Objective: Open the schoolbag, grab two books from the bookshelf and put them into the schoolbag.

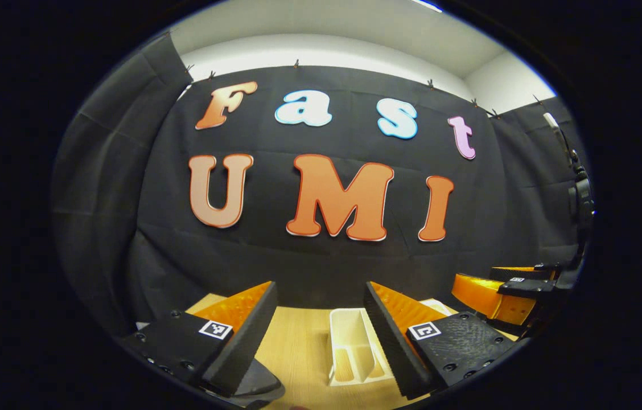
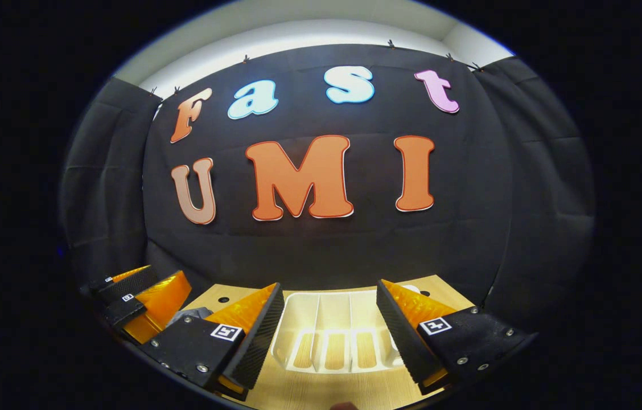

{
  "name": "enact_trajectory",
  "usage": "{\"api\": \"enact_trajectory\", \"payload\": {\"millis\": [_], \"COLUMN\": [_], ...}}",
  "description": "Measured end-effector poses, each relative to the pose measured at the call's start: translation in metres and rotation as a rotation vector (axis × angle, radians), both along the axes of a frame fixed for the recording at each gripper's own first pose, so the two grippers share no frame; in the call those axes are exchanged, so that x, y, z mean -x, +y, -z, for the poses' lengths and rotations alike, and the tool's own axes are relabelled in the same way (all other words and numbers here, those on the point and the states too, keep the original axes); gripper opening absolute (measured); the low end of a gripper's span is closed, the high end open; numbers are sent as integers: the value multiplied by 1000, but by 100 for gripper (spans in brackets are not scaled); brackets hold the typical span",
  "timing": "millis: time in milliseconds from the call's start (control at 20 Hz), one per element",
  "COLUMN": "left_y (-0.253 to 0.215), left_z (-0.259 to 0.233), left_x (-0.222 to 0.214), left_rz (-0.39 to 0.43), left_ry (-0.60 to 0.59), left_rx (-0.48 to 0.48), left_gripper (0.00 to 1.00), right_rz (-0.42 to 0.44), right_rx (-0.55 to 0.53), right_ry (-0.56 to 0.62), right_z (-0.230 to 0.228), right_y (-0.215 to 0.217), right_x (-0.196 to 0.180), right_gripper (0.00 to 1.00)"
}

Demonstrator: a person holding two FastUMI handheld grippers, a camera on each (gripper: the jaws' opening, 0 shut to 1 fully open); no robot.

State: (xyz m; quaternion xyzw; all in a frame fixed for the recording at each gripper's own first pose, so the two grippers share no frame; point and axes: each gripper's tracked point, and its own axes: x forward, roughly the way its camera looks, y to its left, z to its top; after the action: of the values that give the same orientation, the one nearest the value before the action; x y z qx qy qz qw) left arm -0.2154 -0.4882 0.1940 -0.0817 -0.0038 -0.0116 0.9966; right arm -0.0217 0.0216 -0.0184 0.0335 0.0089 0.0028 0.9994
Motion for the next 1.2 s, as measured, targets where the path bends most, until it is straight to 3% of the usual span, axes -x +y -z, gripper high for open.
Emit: {"api": "enact_trajectory", "payload": {"millis": [350,1200], "left_y": [22,4], "left_z": [-10,-9], "left_x": [5,5], "left_rz": [-53,-37], "left_ry": [-36,-33], "left_rx": [-51,-56], "left_gripper": [95,96], "right_rz": [27,-7], "right_rx": [21,53], "right_ry": [8,2], "right_z": [4,11], "right_y": [0,1], "right_x": [0,-2], "right_gripper": [97,97]}}
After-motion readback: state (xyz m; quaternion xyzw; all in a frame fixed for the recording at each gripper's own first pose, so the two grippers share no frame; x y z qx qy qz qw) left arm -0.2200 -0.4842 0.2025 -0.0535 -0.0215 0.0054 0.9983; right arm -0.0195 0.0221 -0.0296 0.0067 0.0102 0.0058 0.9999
